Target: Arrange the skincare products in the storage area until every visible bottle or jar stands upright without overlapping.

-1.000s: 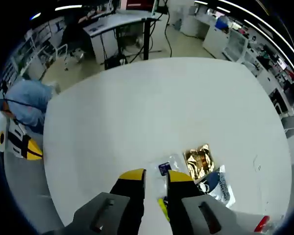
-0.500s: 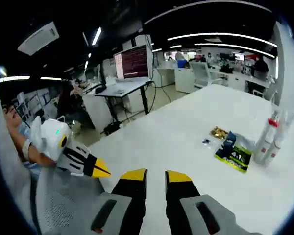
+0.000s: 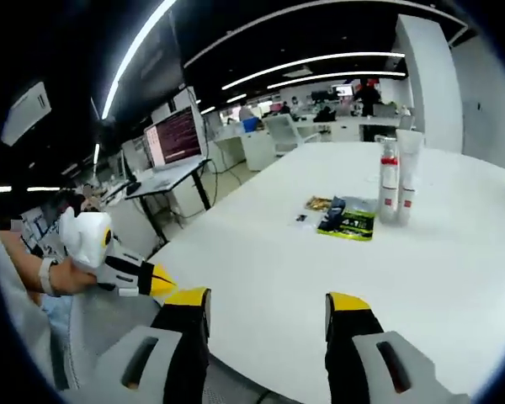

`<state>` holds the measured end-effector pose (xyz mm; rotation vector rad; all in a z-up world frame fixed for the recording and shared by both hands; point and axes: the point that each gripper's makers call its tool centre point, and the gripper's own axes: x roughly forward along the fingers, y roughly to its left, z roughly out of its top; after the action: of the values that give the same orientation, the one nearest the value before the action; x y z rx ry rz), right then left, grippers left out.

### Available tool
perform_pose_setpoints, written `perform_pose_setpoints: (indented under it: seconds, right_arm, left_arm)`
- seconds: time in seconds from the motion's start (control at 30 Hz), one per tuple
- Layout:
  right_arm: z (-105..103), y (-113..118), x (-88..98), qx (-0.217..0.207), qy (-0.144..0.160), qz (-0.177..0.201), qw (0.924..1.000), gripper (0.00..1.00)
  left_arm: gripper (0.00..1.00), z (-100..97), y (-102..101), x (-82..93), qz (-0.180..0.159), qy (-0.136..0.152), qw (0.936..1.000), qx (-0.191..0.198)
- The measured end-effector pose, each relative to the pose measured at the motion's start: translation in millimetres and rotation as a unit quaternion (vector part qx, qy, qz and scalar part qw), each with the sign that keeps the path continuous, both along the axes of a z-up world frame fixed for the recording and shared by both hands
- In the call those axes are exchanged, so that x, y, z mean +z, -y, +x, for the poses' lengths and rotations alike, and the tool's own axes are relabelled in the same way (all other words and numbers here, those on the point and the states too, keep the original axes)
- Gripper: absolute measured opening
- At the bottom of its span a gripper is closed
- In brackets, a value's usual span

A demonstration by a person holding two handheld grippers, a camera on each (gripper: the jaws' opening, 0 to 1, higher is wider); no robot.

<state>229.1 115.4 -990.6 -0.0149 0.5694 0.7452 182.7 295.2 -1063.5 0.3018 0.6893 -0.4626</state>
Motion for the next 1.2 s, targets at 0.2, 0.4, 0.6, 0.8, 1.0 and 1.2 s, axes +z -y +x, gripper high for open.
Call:
perform_pose_setpoints:
  seconds: [0.2,0.4,0.6,0.8,1.0,1.2]
  right_arm:
    - [23.0,38.9,16.8,0.015,0.079,-0.081,0.9934,0.53]
    - [72.1,53.1,54.5,0.021,0.164,-0.127,0.9781,0.58]
    - [39.0,25.3,35.9,-0.007,0.112,-0.054,0.9922,0.81]
    - [15.8,-7.9,3.2,0.055,0.074,-0.039,0.9949,0.91]
    - [18.9,-14.5,-3.8,0.051,0.097,-0.044,0.9931,0.77]
    - [9.2,-25.3,6.0,0.092,0.144,-0.039,0.9846,0.72]
  left_arm:
    - [0.05,4.1,3.8,8.9,-0.014,0.020,0.9997,-0.001]
    - [0.30,22.8,1.2,34.8,-0.016,0.107,0.9941,-0.005]
    - [0.58,28.6,-5.3,38.6,0.009,0.129,0.9916,0.010]
    - [0.88,31.1,-0.5,41.2,-0.002,0.141,0.9901,-0.001]
    - [0.94,32.2,-3.8,37.2,0.006,0.133,0.9911,0.000]
    - [0.88,35.1,-8.3,41.0,-0.003,0.141,0.9897,0.025]
